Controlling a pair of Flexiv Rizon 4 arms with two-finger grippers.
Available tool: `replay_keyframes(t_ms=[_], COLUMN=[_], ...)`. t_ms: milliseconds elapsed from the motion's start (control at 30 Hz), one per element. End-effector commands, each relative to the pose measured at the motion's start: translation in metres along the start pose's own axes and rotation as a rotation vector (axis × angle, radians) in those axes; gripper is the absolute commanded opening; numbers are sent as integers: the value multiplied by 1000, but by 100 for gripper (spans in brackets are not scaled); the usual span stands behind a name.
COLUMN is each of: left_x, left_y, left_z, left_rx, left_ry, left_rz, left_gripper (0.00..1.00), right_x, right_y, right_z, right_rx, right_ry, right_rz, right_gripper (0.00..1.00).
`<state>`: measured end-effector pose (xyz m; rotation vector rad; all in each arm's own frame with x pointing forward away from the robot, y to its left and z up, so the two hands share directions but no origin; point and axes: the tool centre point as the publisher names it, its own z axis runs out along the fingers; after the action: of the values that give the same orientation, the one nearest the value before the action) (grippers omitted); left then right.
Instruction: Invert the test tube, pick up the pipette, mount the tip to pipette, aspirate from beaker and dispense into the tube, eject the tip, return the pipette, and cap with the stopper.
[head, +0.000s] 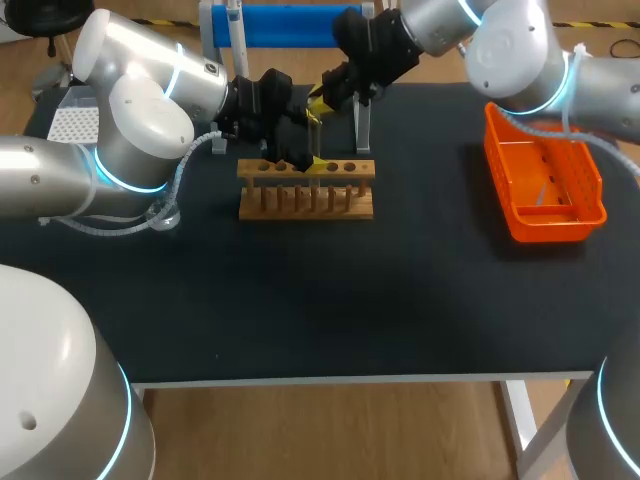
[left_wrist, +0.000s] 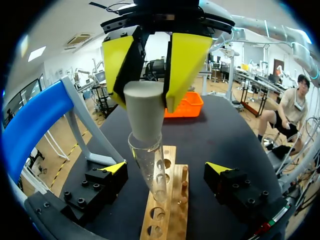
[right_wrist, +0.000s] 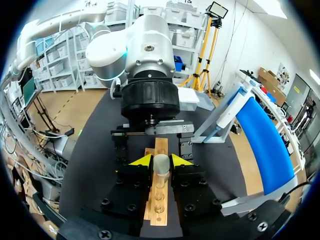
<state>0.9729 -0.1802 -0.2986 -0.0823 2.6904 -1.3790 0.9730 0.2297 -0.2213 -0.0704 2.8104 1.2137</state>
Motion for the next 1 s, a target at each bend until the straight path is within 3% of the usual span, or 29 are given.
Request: replay_keyframes(t_ms=[33,1000], left_x=[-1,-1], left_y=[0,0], left_z=[0,0], left_rx=[-2,-2], left_ry=[3,3], left_rz=[-1,-1], left_gripper=[100,100], right_x=[1,0], right_y=[0,-4], right_z=[1,0], right_rx=[3,2], right_ry=[2,-5], right_rz=[1,8], right_gripper=[0,0])
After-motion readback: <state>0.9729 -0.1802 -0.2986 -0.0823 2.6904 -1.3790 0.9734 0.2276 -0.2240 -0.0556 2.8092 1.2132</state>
